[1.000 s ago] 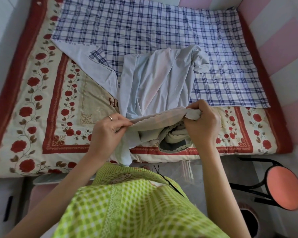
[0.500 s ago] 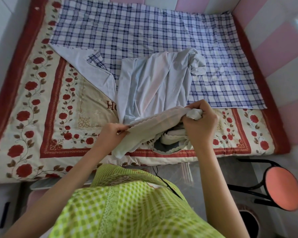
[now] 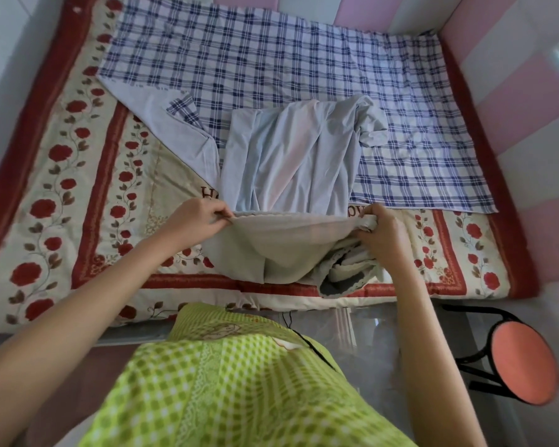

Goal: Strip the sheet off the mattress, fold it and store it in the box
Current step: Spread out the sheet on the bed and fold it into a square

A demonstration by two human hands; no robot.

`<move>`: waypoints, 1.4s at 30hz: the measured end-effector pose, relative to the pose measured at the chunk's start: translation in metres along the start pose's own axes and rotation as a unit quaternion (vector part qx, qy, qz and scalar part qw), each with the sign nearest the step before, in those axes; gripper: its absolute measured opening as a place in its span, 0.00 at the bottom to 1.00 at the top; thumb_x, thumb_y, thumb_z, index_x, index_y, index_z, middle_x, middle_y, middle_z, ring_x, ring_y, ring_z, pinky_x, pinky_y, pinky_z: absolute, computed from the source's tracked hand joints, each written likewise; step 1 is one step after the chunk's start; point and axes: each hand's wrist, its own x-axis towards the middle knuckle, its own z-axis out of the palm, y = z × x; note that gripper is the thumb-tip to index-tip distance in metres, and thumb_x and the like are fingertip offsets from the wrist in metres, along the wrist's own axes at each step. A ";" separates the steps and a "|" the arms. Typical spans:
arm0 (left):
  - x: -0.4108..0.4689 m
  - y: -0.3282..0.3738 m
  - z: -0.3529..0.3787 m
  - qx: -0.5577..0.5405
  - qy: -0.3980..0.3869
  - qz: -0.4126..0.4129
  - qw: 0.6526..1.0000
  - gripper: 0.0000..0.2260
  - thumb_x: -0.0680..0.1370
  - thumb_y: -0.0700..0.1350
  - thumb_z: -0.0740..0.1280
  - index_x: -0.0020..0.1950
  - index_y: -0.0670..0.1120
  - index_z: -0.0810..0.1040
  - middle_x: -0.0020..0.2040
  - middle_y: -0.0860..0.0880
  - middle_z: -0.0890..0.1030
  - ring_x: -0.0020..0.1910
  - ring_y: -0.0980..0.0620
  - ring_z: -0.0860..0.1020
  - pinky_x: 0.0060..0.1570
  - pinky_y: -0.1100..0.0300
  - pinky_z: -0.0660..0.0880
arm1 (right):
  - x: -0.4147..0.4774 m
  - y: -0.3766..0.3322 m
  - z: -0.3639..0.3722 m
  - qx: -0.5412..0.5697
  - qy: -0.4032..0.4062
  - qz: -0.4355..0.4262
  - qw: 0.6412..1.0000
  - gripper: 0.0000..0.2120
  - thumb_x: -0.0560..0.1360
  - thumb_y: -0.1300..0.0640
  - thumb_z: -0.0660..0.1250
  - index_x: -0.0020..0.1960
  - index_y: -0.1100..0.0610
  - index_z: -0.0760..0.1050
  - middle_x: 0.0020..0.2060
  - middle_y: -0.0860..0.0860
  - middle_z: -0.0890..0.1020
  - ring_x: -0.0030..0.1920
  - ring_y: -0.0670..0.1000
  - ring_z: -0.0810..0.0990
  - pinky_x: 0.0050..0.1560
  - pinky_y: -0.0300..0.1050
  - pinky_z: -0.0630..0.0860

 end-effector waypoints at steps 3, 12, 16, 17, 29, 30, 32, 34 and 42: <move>0.002 -0.005 -0.001 -0.019 -0.014 -0.012 1.000 0.03 0.73 0.38 0.71 0.45 0.40 0.79 0.41 0.49 0.82 0.40 0.49 0.81 0.46 0.47 0.79 | 0.001 0.006 -0.008 -0.020 -0.037 -0.019 0.999 0.14 0.69 0.54 0.75 0.49 0.56 0.74 0.37 0.47 0.78 0.38 0.51 0.77 0.37 0.46 0.73; 0.010 -0.004 0.008 0.029 -0.039 0.047 0.998 0.03 0.78 0.41 0.65 0.49 0.44 0.72 0.41 0.52 0.77 0.39 0.53 0.78 0.43 0.53 0.78 | 0.000 0.012 0.000 0.039 0.044 -0.027 0.998 0.10 0.73 0.55 0.71 0.49 0.58 0.73 0.35 0.48 0.78 0.35 0.52 0.77 0.35 0.48 0.74; 0.012 -0.007 0.011 0.026 -0.005 0.044 0.999 0.01 0.78 0.38 0.64 0.49 0.42 0.74 0.41 0.51 0.77 0.37 0.55 0.77 0.41 0.56 0.76 | 0.002 0.016 0.000 0.044 0.039 -0.025 0.998 0.11 0.71 0.57 0.73 0.48 0.57 0.73 0.35 0.46 0.77 0.37 0.52 0.77 0.39 0.53 0.76; 0.013 -0.007 0.011 0.028 0.005 0.049 0.998 0.02 0.78 0.37 0.64 0.49 0.41 0.74 0.40 0.52 0.77 0.36 0.57 0.75 0.40 0.57 0.75 | 0.003 0.018 0.000 0.049 0.031 -0.025 0.998 0.11 0.71 0.56 0.73 0.48 0.56 0.72 0.35 0.45 0.76 0.37 0.53 0.76 0.39 0.54 0.76; 0.027 0.006 0.026 -0.092 0.024 -0.001 0.995 0.05 0.82 0.42 0.56 0.57 0.47 0.63 0.34 0.44 0.71 0.28 0.54 0.70 0.29 0.52 0.67 | 0.002 0.012 0.003 0.131 0.105 -0.004 0.986 0.12 0.71 0.53 0.73 0.44 0.57 0.72 0.32 0.43 0.75 0.32 0.43 0.73 0.33 0.39 0.71; 0.027 0.008 0.026 -0.115 0.016 -0.006 0.993 0.07 0.81 0.45 0.58 0.58 0.48 0.63 0.33 0.44 0.72 0.27 0.55 0.69 0.28 0.53 0.67 | 0.002 0.012 0.002 0.133 0.096 0.008 0.986 0.13 0.70 0.53 0.74 0.44 0.56 0.72 0.32 0.43 0.75 0.33 0.44 0.73 0.32 0.38 0.71; 0.028 0.013 0.024 -0.107 -0.055 -0.026 0.992 0.24 0.74 0.54 0.68 0.66 0.50 0.63 0.45 0.39 0.80 0.38 0.49 0.79 0.37 0.49 0.78 | 0.002 0.020 0.005 0.096 0.062 0.036 0.993 0.18 0.67 0.52 0.76 0.49 0.56 0.71 0.36 0.43 0.75 0.34 0.45 0.74 0.34 0.39 0.73; 0.029 0.008 0.027 -0.004 -0.184 -0.056 0.981 0.43 0.66 0.55 0.75 0.75 0.53 0.56 0.64 0.43 0.74 0.58 0.46 0.77 0.57 0.52 0.75 | 0.000 0.031 0.013 0.042 0.002 0.082 0.996 0.28 0.65 0.49 0.78 0.58 0.56 0.69 0.43 0.47 0.77 0.39 0.50 0.78 0.41 0.47 0.78; 0.048 -0.039 0.029 0.118 -0.255 -0.162 0.946 0.11 0.74 0.30 0.57 0.47 0.38 0.78 0.39 0.45 0.78 0.35 0.50 0.72 0.33 0.59 0.66 | -0.039 0.070 0.062 -0.117 -0.266 0.341 0.894 0.18 0.73 0.57 0.69 0.61 0.62 0.75 0.57 0.58 0.79 0.57 0.58 0.77 0.52 0.47 0.73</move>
